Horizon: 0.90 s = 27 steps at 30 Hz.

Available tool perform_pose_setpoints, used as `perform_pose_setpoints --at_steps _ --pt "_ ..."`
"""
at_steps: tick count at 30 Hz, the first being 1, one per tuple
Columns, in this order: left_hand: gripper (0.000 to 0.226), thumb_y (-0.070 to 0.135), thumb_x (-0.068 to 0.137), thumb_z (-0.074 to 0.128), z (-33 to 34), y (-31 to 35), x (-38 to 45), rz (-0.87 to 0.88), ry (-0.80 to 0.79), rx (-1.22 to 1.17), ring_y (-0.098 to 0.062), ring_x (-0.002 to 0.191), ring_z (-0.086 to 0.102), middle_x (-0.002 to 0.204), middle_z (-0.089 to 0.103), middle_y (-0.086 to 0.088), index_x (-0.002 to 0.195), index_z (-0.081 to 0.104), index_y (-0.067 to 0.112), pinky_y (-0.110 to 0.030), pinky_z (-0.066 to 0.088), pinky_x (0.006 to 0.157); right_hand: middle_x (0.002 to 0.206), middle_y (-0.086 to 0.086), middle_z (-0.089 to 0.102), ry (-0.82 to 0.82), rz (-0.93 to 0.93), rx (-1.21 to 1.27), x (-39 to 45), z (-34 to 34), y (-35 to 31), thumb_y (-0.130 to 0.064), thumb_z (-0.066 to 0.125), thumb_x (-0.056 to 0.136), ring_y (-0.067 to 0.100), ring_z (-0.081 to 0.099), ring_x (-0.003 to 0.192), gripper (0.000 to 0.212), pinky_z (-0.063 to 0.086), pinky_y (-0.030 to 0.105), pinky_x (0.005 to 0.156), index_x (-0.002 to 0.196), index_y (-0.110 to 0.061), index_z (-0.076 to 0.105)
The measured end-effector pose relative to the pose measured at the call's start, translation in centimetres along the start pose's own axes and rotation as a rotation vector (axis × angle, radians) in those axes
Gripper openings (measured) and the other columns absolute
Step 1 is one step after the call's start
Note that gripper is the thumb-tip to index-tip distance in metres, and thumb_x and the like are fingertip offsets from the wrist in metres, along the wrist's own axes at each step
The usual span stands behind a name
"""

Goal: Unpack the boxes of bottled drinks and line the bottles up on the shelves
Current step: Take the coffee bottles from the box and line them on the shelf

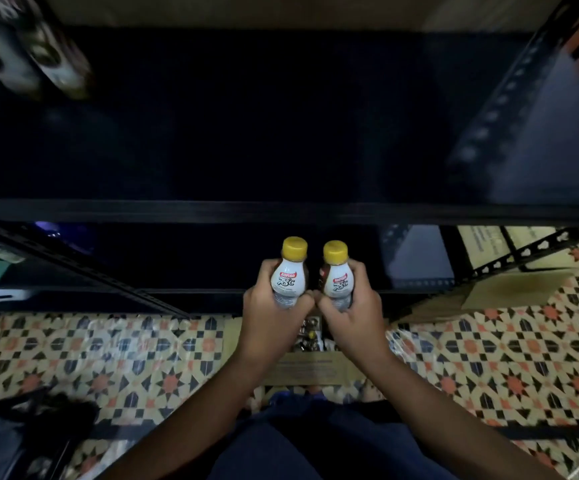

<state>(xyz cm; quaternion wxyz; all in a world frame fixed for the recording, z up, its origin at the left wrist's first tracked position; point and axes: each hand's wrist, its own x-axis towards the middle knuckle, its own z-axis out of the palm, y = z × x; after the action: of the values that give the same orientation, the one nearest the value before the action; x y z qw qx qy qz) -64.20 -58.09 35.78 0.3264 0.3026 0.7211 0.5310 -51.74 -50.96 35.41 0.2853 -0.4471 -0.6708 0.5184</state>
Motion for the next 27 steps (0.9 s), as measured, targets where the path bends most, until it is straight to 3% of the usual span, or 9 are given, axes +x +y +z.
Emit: perform_pose_setpoints --at_steps 5,7,11,15,17,23,27 --pt "0.033 0.012 0.075 0.079 -2.4 7.6 -0.1 0.246 0.011 -0.089 -0.02 0.066 0.065 0.076 0.066 0.001 0.096 0.055 0.02 -0.038 0.055 0.058 0.086 -0.015 0.066 0.071 -0.213 0.161 0.1 -1.0 -7.2 -0.032 0.076 0.078 0.006 0.065 0.073 0.044 0.052 0.022 0.063 0.114 -0.027 0.053" --pt "0.031 0.014 0.074 0.077 -3.0 10.6 0.6 0.329 0.024 -0.112 -0.021 0.067 0.065 0.076 0.066 0.002 0.095 0.055 0.022 -0.039 0.056 0.059 0.087 -0.017 0.067 0.092 -0.284 0.202 0.9 -1.4 -9.5 -0.038 0.074 0.077 0.005 0.065 0.074 0.046 0.054 0.026 0.065 0.115 -0.022 0.053" --pt "0.033 0.024 0.073 0.076 -3.4 14.4 3.5 0.477 0.06 -0.148 -0.014 0.068 0.065 0.078 0.066 0.008 0.098 0.055 0.02 -0.035 0.056 0.062 0.089 -0.024 0.066 0.17 -0.407 0.164 4.0 -2.4 -12.8 -0.02 0.08 0.081 0.0 0.065 0.075 0.045 0.049 0.016 0.066 0.116 -0.015 0.052" --pt "0.04 0.033 0.074 0.074 -2.9 15.3 7.1 0.485 0.048 -0.167 -0.01 0.075 0.064 0.081 0.066 0.012 0.104 0.053 0.016 -0.037 0.055 0.071 0.095 -0.019 0.068 0.201 -0.449 0.129 7.6 -2.8 -14.1 -0.008 0.078 0.084 0.002 0.067 0.081 0.04 0.052 0.018 0.069 0.11 -0.015 0.05" --pt "0.043 0.038 0.078 0.074 -2.6 15.1 8.7 0.459 0.004 -0.177 -0.007 0.077 0.064 0.083 0.066 0.015 0.108 0.051 0.017 -0.035 0.054 0.072 0.094 -0.022 0.067 0.2 -0.46 0.128 9.1 -2.9 -14.2 -0.007 0.076 0.086 -0.003 0.066 0.085 0.04 0.048 0.012 0.071 0.111 -0.019 0.047" --pt "0.032 0.018 0.096 0.071 -2.6 14.9 12.7 0.475 -0.068 -0.113 -0.002 0.074 0.06 0.079 0.063 0.02 0.115 0.045 0.016 -0.028 0.052 0.071 0.108 -0.01 0.064 0.183 -0.443 0.126 13.2 -3.2 -14.3 -0.012 0.073 0.091 -0.009 0.063 0.091 0.051 0.046 0.007 0.074 0.132 -0.01 0.043" --pt "0.035 0.017 0.097 0.069 -2.4 15.5 14.8 0.487 -0.063 -0.112 -0.007 0.076 0.061 0.081 0.063 0.017 0.12 0.043 0.012 -0.033 0.054 0.07 0.115 -0.002 0.062 0.179 -0.462 0.103 15.8 -3.2 -14.5 -0.016 0.072 0.093 -0.006 0.062 0.095 0.055 0.047 0.008 0.077 0.136 -0.008 0.039"
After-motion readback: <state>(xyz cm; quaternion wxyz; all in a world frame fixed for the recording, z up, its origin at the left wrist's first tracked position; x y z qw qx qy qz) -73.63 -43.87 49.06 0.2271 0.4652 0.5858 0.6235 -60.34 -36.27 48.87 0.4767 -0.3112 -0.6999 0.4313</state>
